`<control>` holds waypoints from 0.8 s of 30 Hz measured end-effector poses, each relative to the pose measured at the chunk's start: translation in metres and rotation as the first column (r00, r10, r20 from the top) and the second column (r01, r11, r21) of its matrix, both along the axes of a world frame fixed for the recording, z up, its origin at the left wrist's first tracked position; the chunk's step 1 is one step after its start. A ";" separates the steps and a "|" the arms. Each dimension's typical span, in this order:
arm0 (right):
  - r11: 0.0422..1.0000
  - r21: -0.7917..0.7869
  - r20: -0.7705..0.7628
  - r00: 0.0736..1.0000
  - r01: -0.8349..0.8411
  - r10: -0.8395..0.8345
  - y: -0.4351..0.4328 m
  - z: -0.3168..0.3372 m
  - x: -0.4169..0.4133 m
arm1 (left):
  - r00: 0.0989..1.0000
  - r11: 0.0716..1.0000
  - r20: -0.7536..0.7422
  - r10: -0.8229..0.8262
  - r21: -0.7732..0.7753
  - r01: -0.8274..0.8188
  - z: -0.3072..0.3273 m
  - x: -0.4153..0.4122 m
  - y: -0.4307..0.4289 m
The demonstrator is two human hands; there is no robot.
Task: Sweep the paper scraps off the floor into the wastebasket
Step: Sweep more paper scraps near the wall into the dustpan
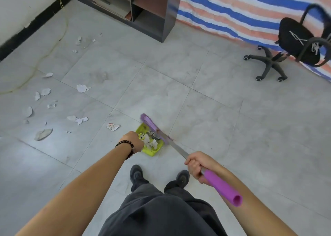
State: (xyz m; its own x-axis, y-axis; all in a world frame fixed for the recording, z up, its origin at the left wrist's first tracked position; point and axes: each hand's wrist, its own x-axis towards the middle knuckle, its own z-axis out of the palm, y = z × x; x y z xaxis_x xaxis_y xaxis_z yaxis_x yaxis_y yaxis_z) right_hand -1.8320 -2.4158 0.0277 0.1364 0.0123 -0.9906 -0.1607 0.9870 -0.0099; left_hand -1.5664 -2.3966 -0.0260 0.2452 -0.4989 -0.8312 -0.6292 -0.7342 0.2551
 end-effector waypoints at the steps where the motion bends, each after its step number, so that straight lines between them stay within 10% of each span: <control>1: 0.998 0.029 0.009 0.998 0.062 -0.062 -0.005 0.009 -0.010 | 1.000 1.000 0.006 0.000 -0.014 0.000 0.002 0.002 0.001; 8: 0.990 -0.110 0.082 0.994 0.085 -0.076 -0.016 0.045 -0.008 | 0.981 0.977 -0.028 0.191 -0.088 -0.193 0.001 0.058 0.039; 14: 0.940 -0.242 0.013 0.968 -0.241 0.251 -0.051 0.034 0.061 | 0.897 0.897 -0.144 0.419 -0.089 -0.433 0.010 0.112 0.088; 24: 0.418 -0.462 -0.161 0.537 -0.782 0.828 -0.180 -0.041 0.224 | 0.575 0.573 -0.055 0.816 -0.060 -0.818 0.012 0.122 0.119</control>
State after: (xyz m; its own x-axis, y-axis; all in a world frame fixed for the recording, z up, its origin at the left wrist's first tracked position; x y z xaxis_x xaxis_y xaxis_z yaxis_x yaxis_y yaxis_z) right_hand -1.6079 -2.5954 -0.0138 0.3761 -0.2525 -0.8915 -0.8552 0.2758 -0.4389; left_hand -1.4449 -2.2776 -0.0138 0.5631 -0.1517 -0.8124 0.2340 -0.9135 0.3328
